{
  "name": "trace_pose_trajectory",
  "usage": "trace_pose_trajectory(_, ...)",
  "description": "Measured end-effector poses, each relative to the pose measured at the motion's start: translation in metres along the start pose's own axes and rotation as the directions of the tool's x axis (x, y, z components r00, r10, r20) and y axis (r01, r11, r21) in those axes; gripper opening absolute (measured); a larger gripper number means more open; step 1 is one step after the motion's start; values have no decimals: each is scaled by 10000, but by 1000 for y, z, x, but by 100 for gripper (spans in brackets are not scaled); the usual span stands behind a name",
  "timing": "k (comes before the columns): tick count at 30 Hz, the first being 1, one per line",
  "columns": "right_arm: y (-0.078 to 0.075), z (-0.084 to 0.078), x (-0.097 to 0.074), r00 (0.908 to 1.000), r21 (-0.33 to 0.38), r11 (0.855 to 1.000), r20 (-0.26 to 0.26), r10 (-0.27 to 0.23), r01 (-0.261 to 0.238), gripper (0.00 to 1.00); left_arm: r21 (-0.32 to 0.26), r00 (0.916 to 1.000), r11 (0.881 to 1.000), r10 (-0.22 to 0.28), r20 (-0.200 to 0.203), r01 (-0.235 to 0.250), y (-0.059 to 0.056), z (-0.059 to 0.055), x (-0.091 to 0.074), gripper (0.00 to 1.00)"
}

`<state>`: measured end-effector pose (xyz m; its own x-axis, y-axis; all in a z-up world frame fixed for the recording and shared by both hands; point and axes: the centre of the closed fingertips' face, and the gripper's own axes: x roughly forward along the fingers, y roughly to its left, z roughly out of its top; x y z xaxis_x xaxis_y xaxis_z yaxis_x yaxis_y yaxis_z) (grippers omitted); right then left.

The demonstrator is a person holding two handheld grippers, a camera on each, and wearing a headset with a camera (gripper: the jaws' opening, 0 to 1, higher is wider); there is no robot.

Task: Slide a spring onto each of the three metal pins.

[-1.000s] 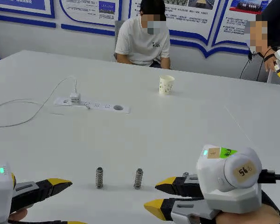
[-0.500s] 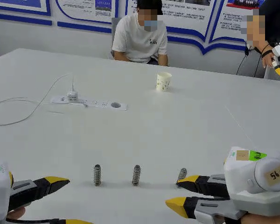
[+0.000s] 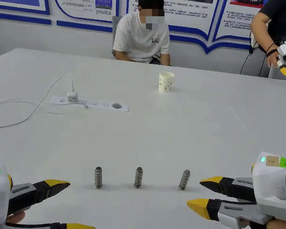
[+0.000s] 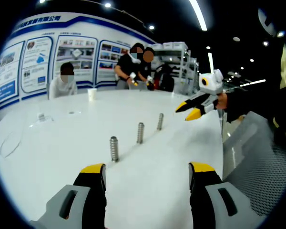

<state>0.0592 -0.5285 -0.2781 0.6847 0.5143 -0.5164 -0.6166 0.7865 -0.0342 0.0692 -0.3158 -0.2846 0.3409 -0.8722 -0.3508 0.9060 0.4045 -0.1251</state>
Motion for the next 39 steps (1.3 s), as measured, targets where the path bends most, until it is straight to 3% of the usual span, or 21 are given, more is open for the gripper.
trace_pose_trajectory(19, -10, -14, -12, 9993, 78, 9998, 344, -169, 166, 53, -149, 9999, 9998, 119, 42, -118, 3, -1, 0, 74)
trace_pose_trajectory(39, -7, -17, -10, 9989, 101, 9999, 463, -51, 47, 58, -217, 9996, 9994, 270, -24, -270, 6, -3, -1, 77)
